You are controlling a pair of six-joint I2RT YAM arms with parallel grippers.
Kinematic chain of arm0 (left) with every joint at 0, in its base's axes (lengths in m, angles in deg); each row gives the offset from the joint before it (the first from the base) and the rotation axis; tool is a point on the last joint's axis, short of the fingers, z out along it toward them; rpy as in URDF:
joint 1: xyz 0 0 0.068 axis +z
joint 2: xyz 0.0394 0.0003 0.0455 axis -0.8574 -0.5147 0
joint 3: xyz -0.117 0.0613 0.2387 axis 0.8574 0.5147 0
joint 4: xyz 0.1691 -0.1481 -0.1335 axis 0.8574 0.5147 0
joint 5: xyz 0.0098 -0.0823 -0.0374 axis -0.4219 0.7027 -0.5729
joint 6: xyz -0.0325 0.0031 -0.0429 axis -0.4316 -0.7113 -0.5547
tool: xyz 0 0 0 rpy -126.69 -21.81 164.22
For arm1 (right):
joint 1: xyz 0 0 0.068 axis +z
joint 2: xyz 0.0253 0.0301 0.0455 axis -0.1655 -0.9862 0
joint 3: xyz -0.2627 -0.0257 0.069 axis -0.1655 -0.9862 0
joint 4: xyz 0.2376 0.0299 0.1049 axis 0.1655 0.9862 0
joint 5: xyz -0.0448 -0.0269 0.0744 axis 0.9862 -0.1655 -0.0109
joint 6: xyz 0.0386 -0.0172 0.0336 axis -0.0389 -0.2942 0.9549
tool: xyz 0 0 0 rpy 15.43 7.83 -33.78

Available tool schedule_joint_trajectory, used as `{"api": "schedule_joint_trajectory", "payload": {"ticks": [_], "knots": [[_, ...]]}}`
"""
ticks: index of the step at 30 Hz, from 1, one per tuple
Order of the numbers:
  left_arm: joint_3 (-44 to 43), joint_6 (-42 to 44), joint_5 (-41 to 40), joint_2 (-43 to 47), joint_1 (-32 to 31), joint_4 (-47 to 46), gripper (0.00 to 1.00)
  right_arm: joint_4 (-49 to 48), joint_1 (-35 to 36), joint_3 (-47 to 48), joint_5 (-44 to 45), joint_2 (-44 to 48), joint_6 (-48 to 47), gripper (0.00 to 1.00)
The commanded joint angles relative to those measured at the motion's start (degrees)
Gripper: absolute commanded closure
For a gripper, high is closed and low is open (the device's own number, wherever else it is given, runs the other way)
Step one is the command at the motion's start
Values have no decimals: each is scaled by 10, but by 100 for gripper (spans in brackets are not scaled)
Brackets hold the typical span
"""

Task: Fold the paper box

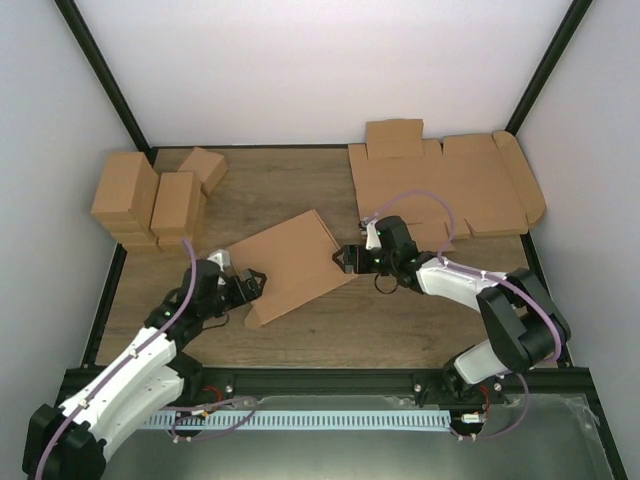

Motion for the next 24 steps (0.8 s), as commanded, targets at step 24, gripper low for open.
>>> {"api": "schedule_joint_trajectory", "payload": {"ticks": [24], "knots": [[-62,-2,113,-101,11,-53,19,0,-5,0,-137,28,-41,26]]}}
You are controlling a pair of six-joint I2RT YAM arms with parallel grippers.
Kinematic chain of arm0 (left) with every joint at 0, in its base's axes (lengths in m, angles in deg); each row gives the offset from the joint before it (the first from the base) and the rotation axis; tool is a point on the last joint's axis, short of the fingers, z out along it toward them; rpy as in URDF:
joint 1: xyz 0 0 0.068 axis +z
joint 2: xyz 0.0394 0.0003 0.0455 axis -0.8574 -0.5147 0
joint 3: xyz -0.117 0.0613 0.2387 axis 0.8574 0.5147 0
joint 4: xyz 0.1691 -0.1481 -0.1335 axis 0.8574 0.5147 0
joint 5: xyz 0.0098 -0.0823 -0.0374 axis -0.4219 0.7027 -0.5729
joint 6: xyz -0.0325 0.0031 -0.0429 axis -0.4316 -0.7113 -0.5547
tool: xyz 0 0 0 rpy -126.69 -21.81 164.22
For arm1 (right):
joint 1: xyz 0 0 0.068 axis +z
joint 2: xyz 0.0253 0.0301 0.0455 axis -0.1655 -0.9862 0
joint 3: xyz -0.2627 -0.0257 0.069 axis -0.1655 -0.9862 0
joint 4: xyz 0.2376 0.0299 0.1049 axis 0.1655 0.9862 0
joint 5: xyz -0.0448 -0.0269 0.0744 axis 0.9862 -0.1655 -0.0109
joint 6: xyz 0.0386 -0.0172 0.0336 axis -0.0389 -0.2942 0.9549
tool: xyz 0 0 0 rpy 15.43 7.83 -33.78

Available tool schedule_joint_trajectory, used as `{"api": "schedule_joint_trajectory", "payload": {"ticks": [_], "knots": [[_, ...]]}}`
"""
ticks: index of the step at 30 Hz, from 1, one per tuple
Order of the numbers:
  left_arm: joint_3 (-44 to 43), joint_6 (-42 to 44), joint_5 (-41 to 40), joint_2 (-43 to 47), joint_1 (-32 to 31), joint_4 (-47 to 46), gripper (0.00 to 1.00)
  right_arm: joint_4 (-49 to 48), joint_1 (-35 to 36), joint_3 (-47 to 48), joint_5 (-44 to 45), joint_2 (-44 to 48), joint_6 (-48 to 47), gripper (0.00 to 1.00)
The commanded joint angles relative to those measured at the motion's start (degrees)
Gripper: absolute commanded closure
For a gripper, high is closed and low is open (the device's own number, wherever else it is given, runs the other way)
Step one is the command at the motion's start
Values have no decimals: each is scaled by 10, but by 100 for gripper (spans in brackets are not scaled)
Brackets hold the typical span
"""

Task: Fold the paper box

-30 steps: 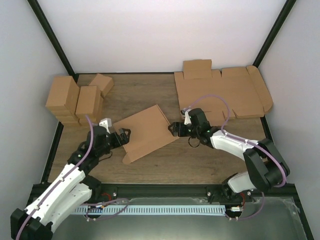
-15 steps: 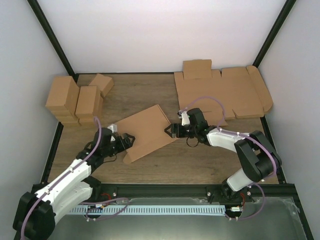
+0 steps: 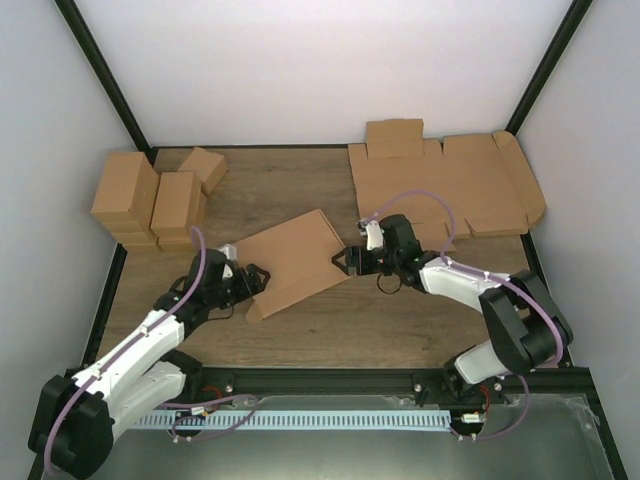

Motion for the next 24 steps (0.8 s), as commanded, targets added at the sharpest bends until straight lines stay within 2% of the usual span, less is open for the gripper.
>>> {"api": "schedule_joint_trajectory", "payload": {"ticks": [1,8,13,24], "knots": [[-50,25,53,3,-2,-6,19,13,7,3,-48,41,-15,26],[-108,31,76,1,-3,49,19,80,7,20,-42,112,-11,26],[-174,42,127,-44,-3,101,19,141,7,58,-48,160,-2,27],[-221,7,226,-96,10,103,15,252,7,159,-32,214,19,27]]}}
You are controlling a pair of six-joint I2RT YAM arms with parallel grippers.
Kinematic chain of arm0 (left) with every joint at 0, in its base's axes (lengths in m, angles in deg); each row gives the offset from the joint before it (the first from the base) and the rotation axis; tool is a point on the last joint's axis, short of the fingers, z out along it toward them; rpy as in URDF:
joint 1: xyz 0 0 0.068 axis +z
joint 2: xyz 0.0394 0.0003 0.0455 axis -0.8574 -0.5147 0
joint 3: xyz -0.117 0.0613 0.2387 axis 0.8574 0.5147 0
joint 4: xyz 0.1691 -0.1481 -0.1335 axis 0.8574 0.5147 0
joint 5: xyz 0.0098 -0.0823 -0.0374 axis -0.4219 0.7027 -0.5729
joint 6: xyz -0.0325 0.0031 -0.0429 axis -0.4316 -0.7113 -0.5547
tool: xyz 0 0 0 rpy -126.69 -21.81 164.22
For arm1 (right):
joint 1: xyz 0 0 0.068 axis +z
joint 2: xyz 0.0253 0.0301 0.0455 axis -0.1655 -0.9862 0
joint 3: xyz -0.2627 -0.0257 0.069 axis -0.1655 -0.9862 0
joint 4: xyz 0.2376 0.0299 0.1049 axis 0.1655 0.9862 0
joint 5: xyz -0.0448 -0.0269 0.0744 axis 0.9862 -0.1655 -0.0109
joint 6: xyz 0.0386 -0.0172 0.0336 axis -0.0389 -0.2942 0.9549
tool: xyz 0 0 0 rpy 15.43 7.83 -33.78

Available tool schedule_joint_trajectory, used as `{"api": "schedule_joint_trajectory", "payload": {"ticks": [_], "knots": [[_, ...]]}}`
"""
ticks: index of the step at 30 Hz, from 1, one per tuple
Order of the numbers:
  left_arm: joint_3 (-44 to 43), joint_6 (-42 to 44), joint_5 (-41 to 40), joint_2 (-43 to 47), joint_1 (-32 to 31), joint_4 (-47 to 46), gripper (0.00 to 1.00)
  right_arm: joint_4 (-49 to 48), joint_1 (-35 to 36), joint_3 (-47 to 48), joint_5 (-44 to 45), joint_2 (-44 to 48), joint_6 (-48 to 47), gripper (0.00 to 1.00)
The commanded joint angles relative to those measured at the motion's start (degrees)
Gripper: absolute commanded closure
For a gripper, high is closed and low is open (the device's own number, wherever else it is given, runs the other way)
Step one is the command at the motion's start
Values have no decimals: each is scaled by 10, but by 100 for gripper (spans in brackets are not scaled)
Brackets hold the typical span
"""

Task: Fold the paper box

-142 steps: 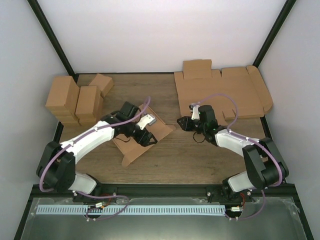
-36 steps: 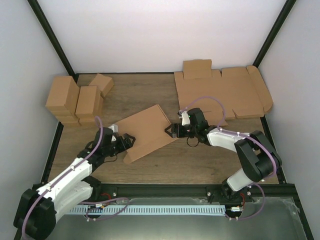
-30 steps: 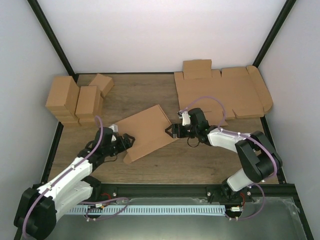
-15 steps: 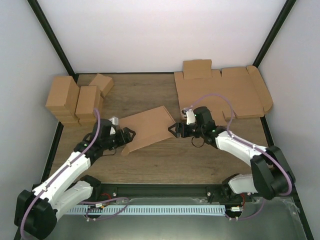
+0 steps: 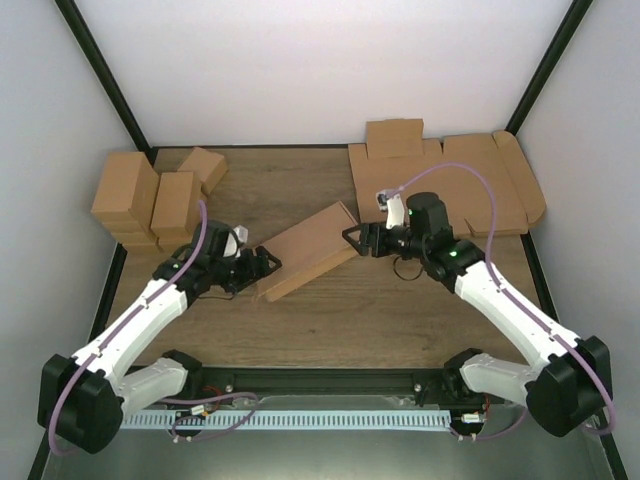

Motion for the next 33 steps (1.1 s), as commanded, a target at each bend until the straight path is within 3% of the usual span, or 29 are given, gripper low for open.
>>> {"api": "schedule_joint_trajectory", "payload": {"ticks": [1,8,17,23,33], "knots": [[-43,-28,142,-18,1,-51,15,54,17,64,-48,20,24,27],[-55,-59,178,-45,25,-50,10,94,16,108,-19,-7,53,26],[-50,-85,212,-122,88,-114,11,18,-27,75,-25,-95,113,28],[-90,-60,191,-163,124,-121,10,-14,-42,90,-17,-145,119,29],[-117,7,186,-178,126,-78,9,-24,-43,83,-29,-155,118,29]]}}
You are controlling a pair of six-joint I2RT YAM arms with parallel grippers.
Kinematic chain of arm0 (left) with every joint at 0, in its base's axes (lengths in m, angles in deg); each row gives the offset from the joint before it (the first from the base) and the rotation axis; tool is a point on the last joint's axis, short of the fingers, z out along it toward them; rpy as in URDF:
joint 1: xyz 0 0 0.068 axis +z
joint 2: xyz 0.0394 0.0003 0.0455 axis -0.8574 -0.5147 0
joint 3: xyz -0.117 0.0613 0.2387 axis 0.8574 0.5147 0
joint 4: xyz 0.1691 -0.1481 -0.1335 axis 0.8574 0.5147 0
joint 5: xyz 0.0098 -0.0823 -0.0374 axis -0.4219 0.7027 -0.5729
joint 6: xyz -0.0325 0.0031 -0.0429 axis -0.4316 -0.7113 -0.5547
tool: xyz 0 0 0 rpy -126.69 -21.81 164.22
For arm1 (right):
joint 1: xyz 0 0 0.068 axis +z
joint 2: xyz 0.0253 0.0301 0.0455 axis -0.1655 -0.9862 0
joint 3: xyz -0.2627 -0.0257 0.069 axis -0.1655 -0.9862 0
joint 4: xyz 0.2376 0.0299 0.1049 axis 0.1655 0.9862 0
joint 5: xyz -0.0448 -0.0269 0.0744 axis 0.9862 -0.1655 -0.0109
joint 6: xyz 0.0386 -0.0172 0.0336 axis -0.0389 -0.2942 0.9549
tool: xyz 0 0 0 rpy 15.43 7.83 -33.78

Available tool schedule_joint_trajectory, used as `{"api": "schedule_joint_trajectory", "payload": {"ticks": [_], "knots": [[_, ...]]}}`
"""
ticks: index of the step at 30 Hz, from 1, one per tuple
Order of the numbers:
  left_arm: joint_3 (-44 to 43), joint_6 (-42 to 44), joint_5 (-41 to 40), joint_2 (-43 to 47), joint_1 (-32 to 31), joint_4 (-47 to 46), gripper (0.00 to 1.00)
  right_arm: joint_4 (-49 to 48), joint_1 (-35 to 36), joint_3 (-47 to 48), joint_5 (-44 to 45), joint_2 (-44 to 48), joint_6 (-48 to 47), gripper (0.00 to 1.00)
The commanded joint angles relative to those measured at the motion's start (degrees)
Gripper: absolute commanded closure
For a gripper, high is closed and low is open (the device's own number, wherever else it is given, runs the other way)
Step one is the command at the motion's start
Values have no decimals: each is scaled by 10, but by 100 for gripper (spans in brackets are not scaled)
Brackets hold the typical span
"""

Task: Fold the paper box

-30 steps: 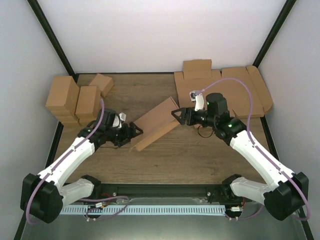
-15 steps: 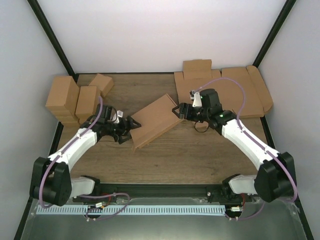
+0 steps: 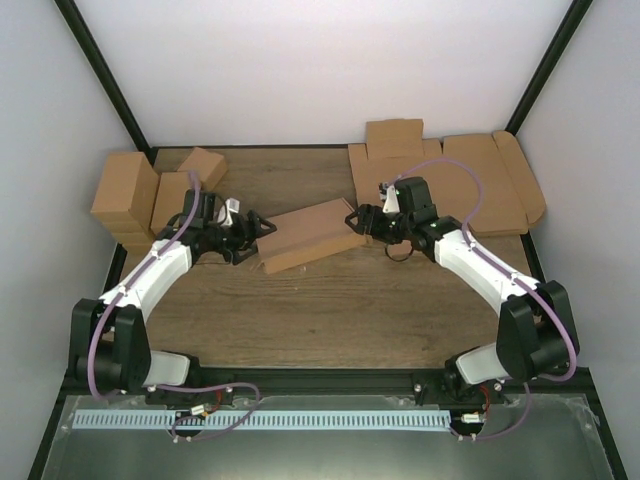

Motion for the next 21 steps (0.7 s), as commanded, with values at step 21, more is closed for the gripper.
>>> {"api": "schedule_joint_trajectory", "payload": {"ticks": [21], "knots": [[55,-43,94,205,-15,67,12,83,9,-65,-182,207,55,28]]}}
